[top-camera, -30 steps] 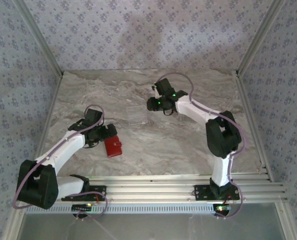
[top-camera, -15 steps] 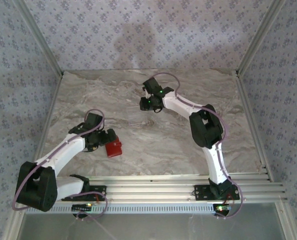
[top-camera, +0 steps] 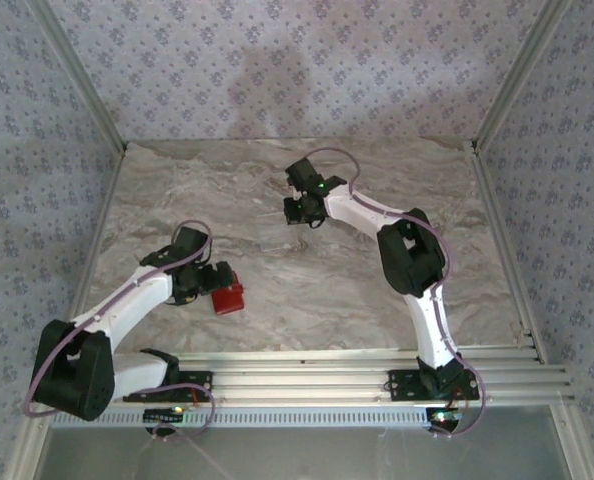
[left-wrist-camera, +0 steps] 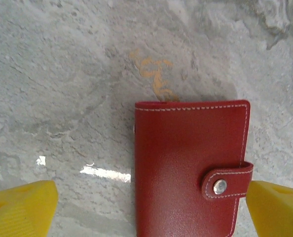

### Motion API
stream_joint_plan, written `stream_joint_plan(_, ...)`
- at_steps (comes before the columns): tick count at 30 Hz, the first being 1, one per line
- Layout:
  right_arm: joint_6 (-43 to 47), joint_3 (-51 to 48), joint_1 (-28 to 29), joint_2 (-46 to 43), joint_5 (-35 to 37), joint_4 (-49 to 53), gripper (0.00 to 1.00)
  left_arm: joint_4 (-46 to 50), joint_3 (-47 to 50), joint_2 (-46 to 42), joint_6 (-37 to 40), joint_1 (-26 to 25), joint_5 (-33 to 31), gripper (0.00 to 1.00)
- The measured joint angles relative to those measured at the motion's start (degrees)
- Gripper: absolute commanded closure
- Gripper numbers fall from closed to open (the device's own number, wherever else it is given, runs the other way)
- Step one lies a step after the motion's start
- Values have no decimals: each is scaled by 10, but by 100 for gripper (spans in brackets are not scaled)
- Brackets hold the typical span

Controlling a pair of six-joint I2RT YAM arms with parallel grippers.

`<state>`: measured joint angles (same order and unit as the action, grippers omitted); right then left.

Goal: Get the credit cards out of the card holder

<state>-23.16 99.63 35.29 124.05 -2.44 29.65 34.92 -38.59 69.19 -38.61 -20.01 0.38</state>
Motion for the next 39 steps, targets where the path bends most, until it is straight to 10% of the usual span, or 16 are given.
stream_joint_plan(16, -24, -130, -53, -98, 79, 19, 89, 12, -75, 134, -1, -78, -5, 2)
stream_joint_plan(29, -48, -143, -54, -124, 83, 18, 61, 19, -96, 189, -12, -109, -22, 12)
stream_joint_plan(39, -49, -178, -54, -209, 87, 21, 60, 24, -153, 230, -30, -160, -17, 25)
